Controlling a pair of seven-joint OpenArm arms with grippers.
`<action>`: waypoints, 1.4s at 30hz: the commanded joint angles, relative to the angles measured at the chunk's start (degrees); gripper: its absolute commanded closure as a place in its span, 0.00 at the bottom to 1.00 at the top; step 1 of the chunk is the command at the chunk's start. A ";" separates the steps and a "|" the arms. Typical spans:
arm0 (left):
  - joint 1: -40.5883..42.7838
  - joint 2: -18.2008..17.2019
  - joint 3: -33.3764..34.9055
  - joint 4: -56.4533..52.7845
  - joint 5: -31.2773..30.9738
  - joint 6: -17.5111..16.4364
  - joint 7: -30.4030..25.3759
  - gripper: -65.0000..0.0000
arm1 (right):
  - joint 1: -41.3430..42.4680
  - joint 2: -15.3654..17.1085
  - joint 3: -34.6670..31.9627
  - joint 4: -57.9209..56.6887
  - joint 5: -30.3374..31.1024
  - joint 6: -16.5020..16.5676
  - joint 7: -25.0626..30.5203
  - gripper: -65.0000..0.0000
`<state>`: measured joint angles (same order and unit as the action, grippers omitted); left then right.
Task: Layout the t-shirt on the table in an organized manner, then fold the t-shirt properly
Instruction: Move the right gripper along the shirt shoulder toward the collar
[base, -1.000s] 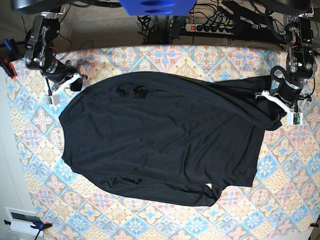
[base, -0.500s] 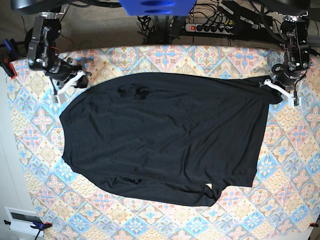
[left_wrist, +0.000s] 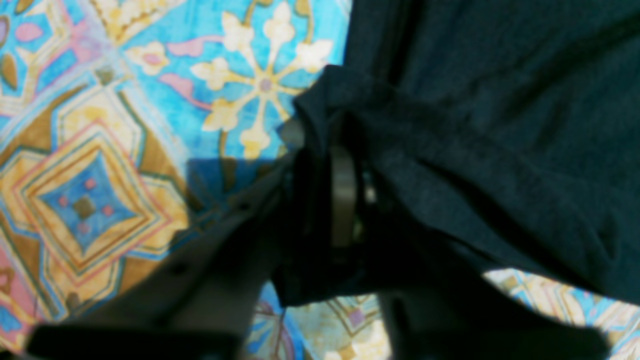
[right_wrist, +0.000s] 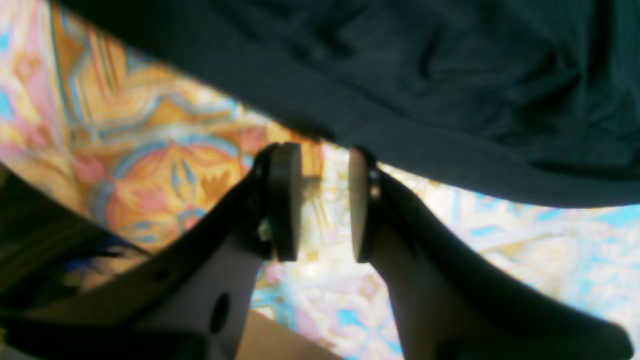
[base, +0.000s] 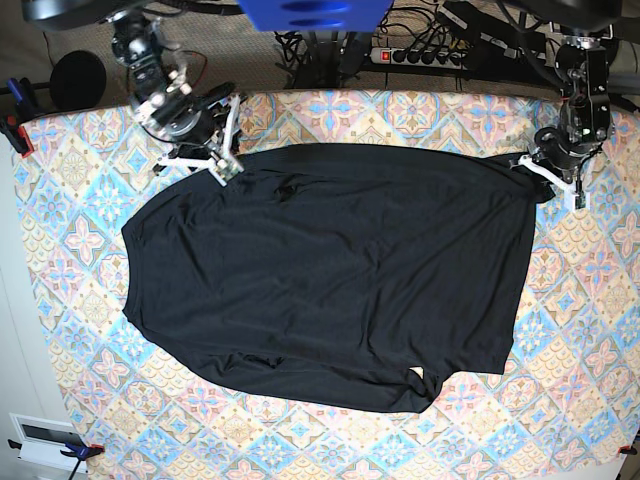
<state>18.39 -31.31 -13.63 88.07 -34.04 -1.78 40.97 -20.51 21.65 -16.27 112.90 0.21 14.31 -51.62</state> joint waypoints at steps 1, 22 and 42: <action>0.02 -0.65 -0.31 0.59 0.06 -0.20 0.22 0.76 | 0.34 0.55 -1.44 1.25 -1.83 -0.11 2.08 0.76; -0.33 -0.65 -0.22 0.67 -0.02 -0.20 4.17 0.68 | 5.26 0.55 -13.22 0.72 -11.42 -0.11 6.03 0.62; -0.06 -0.65 -0.22 0.85 -0.02 -0.20 4.17 0.68 | 10.01 1.69 -21.22 -3.85 -11.42 -0.11 5.51 0.66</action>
<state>18.11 -31.24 -13.76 88.49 -34.02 -2.13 43.72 -10.90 23.18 -37.67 108.03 -11.18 14.48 -46.89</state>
